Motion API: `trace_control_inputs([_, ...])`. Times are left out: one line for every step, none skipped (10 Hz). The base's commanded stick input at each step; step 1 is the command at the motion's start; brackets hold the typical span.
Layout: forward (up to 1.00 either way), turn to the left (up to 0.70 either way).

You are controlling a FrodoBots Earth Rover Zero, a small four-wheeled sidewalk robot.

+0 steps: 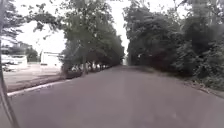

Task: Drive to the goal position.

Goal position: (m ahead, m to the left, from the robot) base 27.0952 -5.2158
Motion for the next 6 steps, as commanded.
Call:
trace_control_inputs([0.7,-0.32])
trace_control_inputs([0.7,-0.35])
trace_control_inputs([0.7,-0.35])
trace_control_inputs([0.7,-0.33])
trace_control_inputs([0.7,-0.23])
trace_control_inputs([0.7,-0.14])
